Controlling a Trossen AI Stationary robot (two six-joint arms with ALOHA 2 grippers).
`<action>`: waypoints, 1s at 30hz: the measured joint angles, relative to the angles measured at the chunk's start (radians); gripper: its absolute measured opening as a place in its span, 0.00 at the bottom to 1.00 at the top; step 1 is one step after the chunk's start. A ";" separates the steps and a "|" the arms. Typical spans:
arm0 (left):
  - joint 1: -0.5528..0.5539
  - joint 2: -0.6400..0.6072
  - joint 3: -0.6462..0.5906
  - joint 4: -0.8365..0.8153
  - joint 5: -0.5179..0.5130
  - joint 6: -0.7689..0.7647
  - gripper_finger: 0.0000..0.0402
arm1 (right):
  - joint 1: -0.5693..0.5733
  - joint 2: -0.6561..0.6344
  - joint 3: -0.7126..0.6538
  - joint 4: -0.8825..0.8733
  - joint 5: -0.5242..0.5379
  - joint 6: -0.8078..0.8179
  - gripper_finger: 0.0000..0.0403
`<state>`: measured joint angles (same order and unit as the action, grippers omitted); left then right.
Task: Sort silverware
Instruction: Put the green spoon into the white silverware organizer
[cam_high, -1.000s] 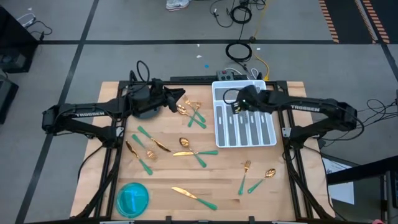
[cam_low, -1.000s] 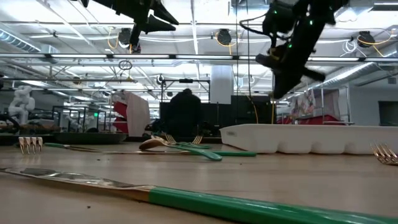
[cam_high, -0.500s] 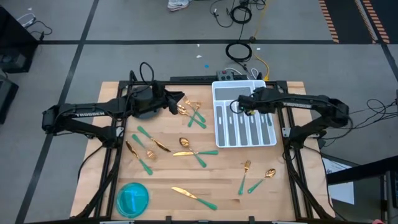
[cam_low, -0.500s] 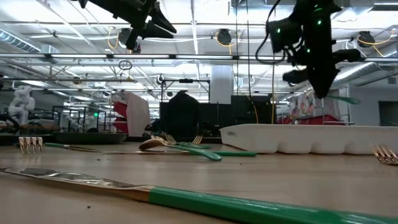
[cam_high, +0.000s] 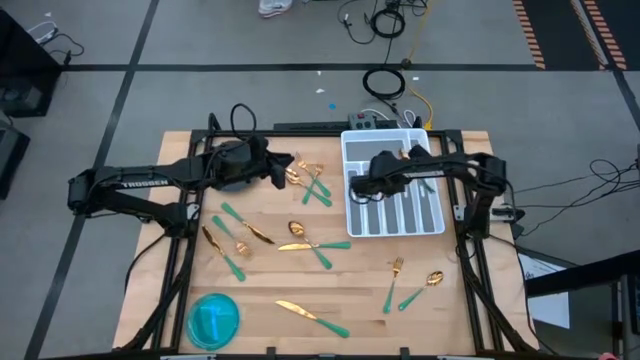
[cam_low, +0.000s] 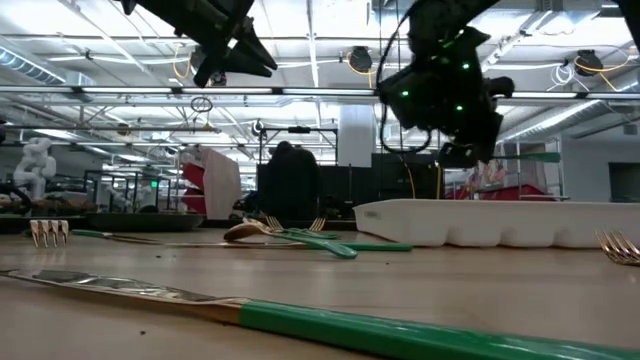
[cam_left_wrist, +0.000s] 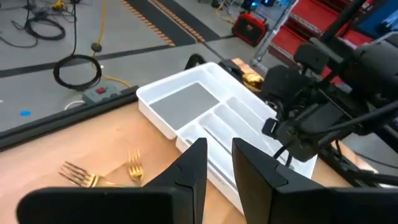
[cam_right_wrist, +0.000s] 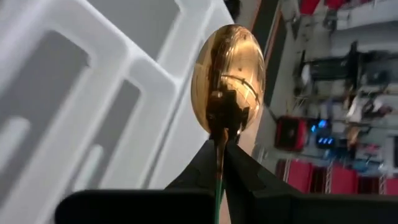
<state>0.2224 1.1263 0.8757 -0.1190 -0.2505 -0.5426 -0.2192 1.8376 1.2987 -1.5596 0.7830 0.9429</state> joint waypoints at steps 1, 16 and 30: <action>0.000 0.000 0.000 -0.001 0.015 0.000 0.20 | 0.000 0.008 0.023 0.007 -0.004 0.009 0.00; 0.015 0.000 0.000 -0.003 0.067 -0.001 0.20 | 0.071 -0.026 0.068 0.261 0.070 -0.246 0.00; 0.014 -0.001 0.000 -0.002 0.140 -0.002 0.20 | -0.037 -0.370 -0.316 1.541 -1.157 -0.499 0.00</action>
<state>0.2363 1.1252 0.8757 -0.1211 -0.1102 -0.5449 -0.2564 1.4679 0.9829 -0.0182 -0.3736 0.4440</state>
